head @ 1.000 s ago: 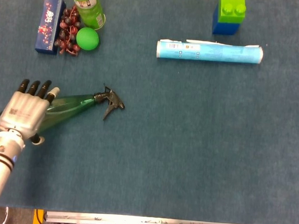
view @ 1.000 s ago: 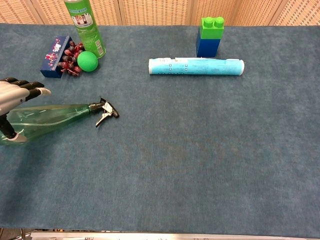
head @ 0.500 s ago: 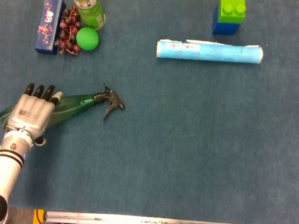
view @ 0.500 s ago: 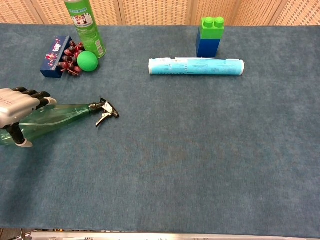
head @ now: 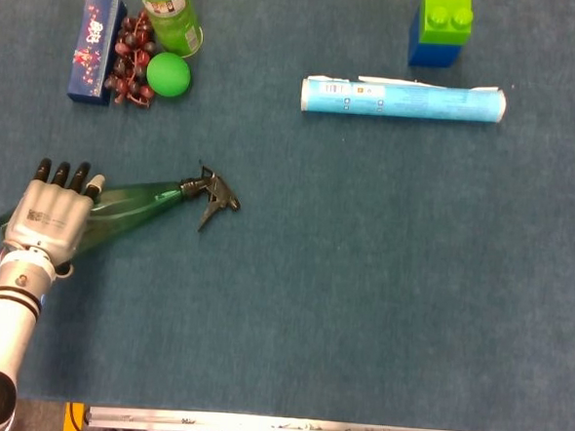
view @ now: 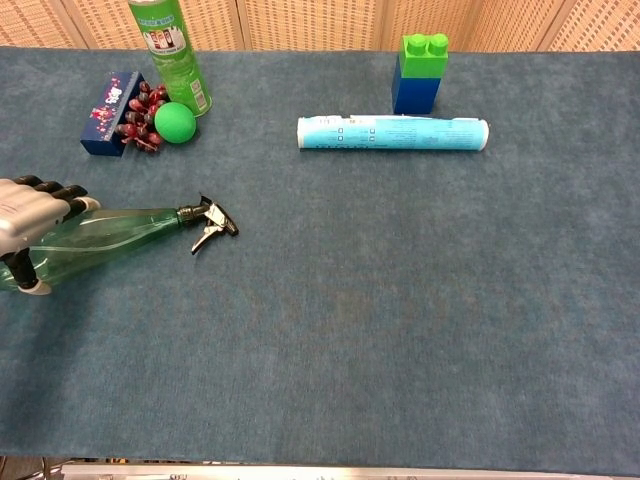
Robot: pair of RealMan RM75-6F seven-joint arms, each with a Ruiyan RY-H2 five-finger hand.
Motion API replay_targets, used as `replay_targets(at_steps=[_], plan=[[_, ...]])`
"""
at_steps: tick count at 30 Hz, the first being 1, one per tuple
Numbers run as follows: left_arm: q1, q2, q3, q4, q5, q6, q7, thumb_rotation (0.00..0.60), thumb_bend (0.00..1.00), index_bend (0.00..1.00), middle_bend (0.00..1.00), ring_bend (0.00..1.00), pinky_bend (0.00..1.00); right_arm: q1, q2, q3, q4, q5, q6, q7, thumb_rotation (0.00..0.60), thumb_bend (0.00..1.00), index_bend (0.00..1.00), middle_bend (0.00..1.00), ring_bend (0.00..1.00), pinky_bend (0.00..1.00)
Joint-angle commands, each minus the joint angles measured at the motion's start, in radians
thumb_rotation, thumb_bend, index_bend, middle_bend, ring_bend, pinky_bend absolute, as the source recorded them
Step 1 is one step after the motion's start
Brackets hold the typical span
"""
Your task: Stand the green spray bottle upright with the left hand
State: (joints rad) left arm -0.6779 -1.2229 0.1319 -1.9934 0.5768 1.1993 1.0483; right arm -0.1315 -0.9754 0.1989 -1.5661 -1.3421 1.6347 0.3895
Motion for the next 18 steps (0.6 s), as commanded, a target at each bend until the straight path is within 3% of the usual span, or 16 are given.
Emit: replay_targets(at_steps=[1,5,18], plan=[[-0.001,-0.001,0.005,0.001,0.003,0.003,-0.002,0.6,0.09,0.1,0.02,0.0,0.05,0.0,0.0,0.0,-0.001,0.0,0.0,-0.002,0.6,0.1,0.48,0.34,0.26,0.36],[-0.004,-0.001,0.013,0.003,0.005,0.004,-0.007,0.6,0.09,0.14,0.08,0.0,0.1,0.0,0.0,0.0,-0.001,0.0,0.0,-0.002,0.6,0.1,0.48,0.34,0.25,0.36],[0.016,0.006,0.031,0.017,0.085,0.01,-0.074,0.6,0.09,0.23,0.2,0.02,0.13,-0.002,0.0,0.0,-0.001,-0.001,0.003,0.001,0.6,0.1,0.48,0.34,0.26,0.36]])
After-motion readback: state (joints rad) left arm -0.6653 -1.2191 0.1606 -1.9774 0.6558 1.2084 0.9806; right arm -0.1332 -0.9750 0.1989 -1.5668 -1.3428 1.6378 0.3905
